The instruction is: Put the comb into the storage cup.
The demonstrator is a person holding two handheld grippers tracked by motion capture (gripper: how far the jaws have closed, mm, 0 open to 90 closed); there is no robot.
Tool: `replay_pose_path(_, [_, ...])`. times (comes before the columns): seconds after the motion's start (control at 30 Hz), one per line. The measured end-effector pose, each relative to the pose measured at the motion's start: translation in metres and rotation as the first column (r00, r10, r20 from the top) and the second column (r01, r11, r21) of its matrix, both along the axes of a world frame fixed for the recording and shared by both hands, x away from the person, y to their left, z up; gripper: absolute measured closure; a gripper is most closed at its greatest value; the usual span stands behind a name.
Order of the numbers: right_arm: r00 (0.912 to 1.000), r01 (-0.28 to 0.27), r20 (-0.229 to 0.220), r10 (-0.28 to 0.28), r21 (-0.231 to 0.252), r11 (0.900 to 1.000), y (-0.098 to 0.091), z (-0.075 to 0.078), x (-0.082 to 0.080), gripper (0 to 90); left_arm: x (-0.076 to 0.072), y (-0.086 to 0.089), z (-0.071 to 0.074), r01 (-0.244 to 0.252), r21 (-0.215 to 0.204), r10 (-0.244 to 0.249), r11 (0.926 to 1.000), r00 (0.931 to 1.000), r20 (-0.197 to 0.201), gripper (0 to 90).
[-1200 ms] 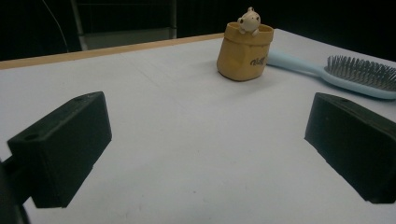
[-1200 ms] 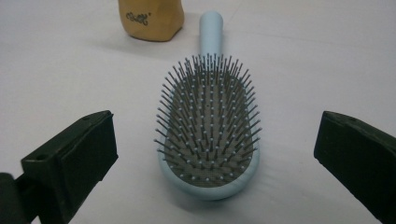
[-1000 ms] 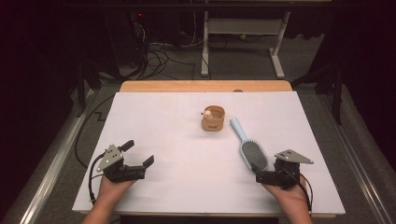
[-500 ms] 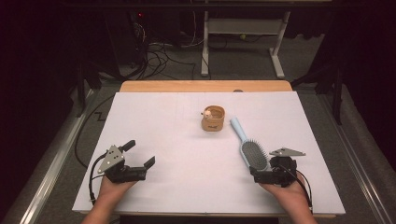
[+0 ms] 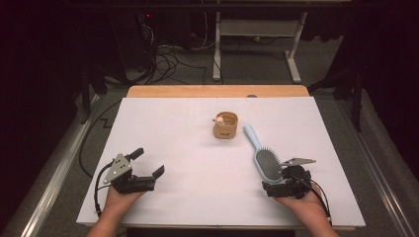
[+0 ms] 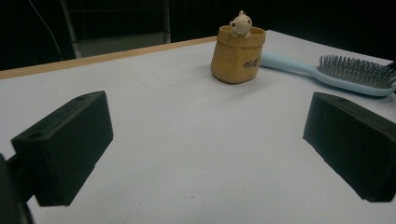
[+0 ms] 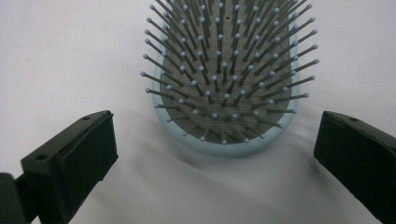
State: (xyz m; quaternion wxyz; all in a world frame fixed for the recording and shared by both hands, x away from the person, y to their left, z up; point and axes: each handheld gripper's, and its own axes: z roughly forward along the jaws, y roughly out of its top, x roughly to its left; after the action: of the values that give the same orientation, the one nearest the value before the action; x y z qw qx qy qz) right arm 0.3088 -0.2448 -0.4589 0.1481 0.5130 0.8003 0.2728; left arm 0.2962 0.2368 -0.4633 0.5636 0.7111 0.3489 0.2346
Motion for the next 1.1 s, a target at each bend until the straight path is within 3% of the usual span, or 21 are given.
replay_pose_path(0.27, [0.9995, -0.005, -0.032, 0.004, -0.031, 0.9995, 0.002, -0.001, 0.012, 0.2, 0.0, 0.0, 0.0, 0.003, -0.006, -0.002, 1.0, 0.9999, 0.01, 0.0])
replay_pose_path(0.6, [0.9981, -0.023, -0.058, 0.02, -0.036, 0.9991, 0.009, 0.004, 0.032, 0.2, 0.0, 0.002, 0.0, -0.007, -0.006, 0.007, 1.0, 0.9999, 0.014, 0.0])
replay_pose_path(0.87, [0.9963, -0.037, -0.081, 0.03, -0.088, 0.9954, 0.018, 0.004, 0.049, 1.9, 0.001, 0.002, -0.001, -0.006, 0.0, 0.006, 1.0, 0.9999, 0.013, 0.2])
replay_pose_path(1.1, [0.9953, -0.044, -0.09, 0.035, -0.106, 0.9934, 0.022, 0.005, 0.058, 6.4, 0.0, 0.002, 0.0, -0.009, -0.001, 0.009, 1.0, 0.9998, 0.017, 0.6])
